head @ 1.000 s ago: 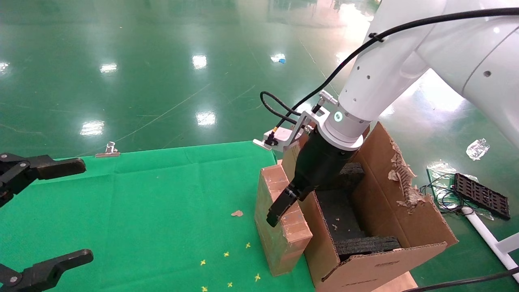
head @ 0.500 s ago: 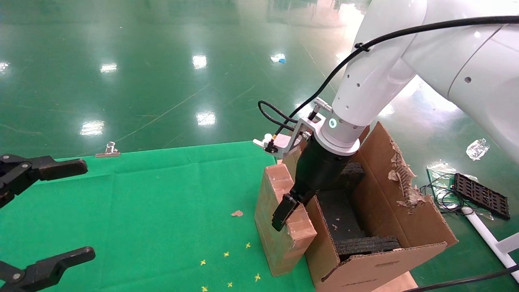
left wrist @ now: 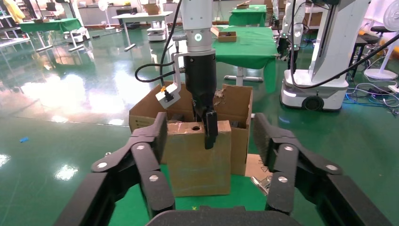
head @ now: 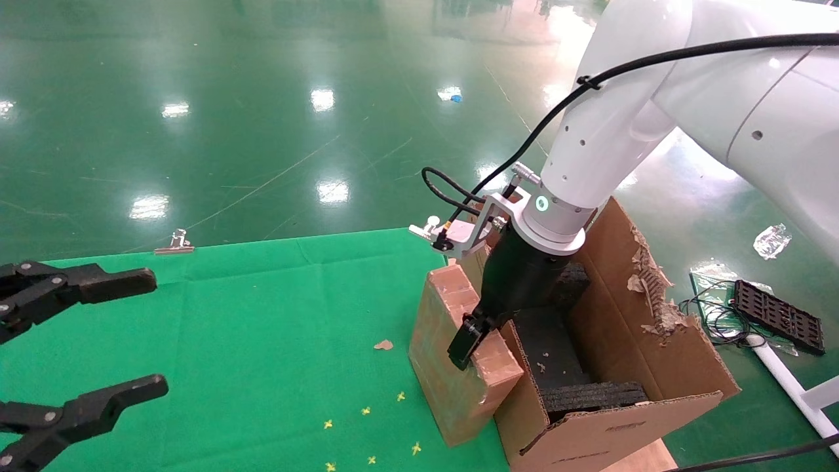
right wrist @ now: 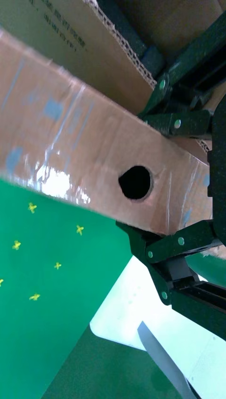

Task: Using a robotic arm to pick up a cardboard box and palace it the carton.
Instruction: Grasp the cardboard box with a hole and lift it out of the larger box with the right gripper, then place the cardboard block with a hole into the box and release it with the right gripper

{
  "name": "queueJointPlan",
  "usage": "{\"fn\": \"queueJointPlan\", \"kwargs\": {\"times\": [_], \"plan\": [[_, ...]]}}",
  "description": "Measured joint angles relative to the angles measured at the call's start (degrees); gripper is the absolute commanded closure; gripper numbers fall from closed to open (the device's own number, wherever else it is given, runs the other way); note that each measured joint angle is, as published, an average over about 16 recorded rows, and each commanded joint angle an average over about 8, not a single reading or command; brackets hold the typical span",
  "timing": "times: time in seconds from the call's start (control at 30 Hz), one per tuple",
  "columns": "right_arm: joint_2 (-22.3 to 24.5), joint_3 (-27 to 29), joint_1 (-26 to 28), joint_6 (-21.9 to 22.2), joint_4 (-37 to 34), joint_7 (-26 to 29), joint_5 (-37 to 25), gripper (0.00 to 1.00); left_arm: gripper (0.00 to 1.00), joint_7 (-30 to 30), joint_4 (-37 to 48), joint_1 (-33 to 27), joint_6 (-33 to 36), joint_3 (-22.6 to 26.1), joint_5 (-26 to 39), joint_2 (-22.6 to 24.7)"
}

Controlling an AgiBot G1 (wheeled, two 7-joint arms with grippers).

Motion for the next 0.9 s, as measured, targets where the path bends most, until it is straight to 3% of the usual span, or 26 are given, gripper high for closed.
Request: {"fn": "queueJointPlan", "kwargs": {"times": [0.2,0.47,0.83,0.9], "plan": [[2.88,2.58,3.15,1.84,-0.76,-3.62,2.30,1.00,1.00,0.01,0.00,0.00,-0.01,0.02,-0.02,-0.01],[9.53,7.05,11.39,4.67,-4.53,-9.71,4.63,1.00,1.00,0.03,0.00,-0.01,-0.02,0.05,-0.04,-0.02],[19.35,6.55,19.83,4.06,-11.01,-11.50,-0.08,1.00,1.00,0.05,0.00,-0.02,-0.04,0.09,-0.07,-0.04],[20.89,5.83,20.16,3.58,-11.64,-11.10,-1.29,1.00,0.77,0.05,0.00,-0.02,-0.04,0.10,-0.07,-0.04]]}}
